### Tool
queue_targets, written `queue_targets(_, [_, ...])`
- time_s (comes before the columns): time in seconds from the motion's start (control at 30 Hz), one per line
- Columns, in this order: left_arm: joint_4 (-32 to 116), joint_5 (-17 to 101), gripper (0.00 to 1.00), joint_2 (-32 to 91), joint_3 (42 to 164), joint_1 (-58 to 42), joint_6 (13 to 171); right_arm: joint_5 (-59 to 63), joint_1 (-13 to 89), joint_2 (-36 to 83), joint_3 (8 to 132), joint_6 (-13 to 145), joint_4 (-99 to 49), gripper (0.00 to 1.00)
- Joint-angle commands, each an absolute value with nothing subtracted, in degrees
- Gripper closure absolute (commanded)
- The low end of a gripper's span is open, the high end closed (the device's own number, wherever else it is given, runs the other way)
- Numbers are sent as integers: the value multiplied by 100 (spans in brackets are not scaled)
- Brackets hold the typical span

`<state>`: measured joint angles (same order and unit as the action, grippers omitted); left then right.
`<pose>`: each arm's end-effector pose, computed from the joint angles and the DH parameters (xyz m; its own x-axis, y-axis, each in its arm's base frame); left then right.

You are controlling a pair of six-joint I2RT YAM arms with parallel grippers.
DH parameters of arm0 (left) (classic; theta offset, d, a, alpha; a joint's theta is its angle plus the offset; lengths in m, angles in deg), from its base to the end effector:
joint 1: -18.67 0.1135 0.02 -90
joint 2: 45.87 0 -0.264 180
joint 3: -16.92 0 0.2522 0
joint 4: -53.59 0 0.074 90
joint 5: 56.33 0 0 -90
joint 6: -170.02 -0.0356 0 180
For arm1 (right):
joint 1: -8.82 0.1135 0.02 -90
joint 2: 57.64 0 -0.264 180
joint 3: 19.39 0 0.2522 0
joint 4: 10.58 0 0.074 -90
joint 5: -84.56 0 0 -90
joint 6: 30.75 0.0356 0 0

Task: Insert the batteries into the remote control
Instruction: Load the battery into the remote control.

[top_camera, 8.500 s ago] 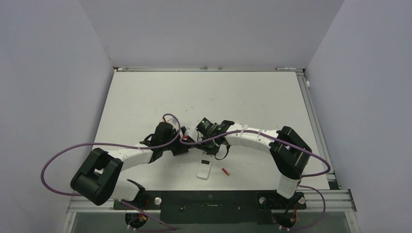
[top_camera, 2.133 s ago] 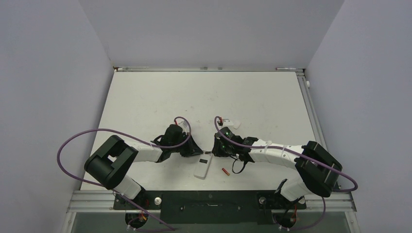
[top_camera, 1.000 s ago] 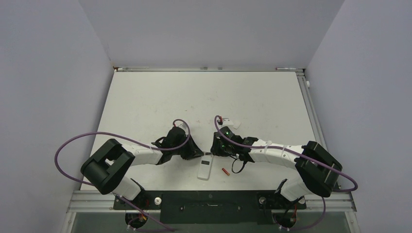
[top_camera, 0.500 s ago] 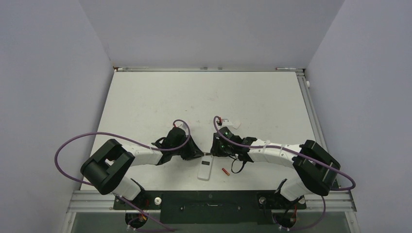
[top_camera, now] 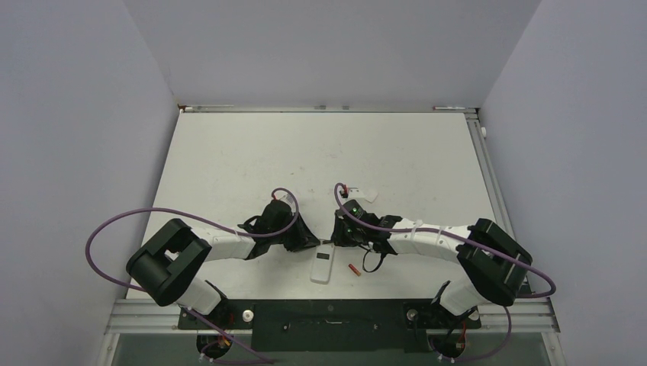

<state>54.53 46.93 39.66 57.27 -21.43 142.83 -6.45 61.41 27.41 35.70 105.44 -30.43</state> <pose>0.1898 -0.1705 0.1220 -0.9133 -0.3628 -0.1850 -0.1308 0.6916 -0.7104 0.1745 0.2271 0.1668 -0.8894 0.0248 -0.4565 -0.2101 0.8646 0.4564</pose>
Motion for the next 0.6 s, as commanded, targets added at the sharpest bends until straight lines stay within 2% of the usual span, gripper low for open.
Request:
queue_targets(0.0, [5209,4565,82,3868,5643,-2192,14276,-615,6206,2825,3698,10610,-2841,87])
queue_targets(0.27, [5222,4570,82,3885,5643,-2194,14287,-588,6242,2899,3721,10610,-2788,91])
queue_targets(0.57, [5244,4575,82,3877,5625,-2199,14288,-390,6328,3037,3794,10601,-2751,91])
